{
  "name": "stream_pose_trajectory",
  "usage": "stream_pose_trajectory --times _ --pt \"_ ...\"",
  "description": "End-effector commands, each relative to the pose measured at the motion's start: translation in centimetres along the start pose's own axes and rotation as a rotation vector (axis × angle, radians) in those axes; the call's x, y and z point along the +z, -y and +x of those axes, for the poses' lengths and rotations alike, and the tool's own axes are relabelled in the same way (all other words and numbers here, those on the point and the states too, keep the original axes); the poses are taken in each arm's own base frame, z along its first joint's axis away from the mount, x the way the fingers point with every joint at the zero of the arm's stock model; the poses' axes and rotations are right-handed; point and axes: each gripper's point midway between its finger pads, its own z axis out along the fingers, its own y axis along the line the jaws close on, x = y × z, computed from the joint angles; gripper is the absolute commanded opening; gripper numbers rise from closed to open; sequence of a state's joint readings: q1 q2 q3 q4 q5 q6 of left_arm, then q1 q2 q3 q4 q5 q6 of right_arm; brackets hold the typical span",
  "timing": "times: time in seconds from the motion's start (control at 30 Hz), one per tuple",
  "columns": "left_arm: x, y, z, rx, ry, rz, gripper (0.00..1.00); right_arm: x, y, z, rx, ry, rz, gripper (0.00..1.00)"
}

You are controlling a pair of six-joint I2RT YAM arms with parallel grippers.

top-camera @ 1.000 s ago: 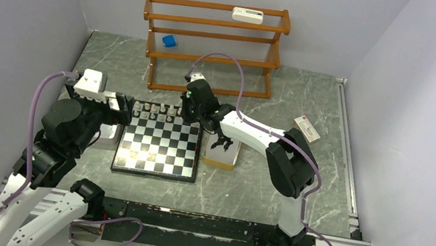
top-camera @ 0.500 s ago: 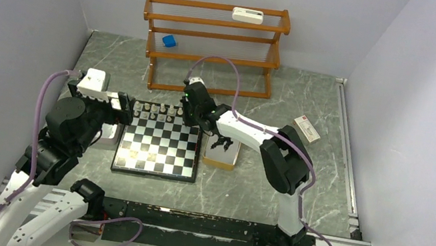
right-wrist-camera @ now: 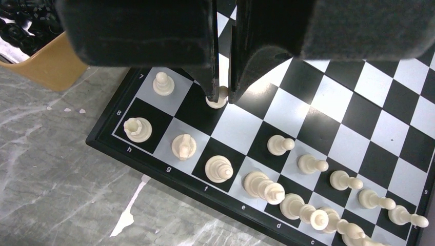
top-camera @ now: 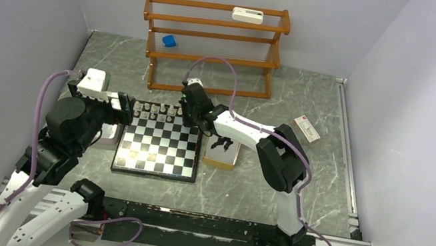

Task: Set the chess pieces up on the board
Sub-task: Place the chess piece on the chessboard.

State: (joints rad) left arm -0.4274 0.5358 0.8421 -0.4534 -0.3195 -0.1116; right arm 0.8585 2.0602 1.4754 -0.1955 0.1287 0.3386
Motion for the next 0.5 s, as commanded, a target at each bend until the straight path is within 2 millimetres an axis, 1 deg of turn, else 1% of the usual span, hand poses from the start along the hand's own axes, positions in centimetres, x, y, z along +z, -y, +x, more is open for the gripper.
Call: stream_pose_trajectory --times 0.0,0.1,0.3,0.47 --pt "0.0 -0.1 -0.1 0.0 0.01 -0.003 1.0 0.6 -0.1 -0.9 -0.007 0.028 0.019 0.12" --pt "0.0 0.0 -0.1 0.0 0.009 -0.003 1.0 0.9 -0.1 -1.0 -0.006 0.026 0.022 0.12" --pt "0.1 -0.1 0.0 0.001 0.005 -0.006 1.0 1.3 0.0 -0.3 0.001 0.003 0.027 0.12" --pt "0.1 0.0 0.1 0.002 0.004 -0.003 1.0 1.6 0.7 0.2 0.014 -0.018 0.042 0.13"
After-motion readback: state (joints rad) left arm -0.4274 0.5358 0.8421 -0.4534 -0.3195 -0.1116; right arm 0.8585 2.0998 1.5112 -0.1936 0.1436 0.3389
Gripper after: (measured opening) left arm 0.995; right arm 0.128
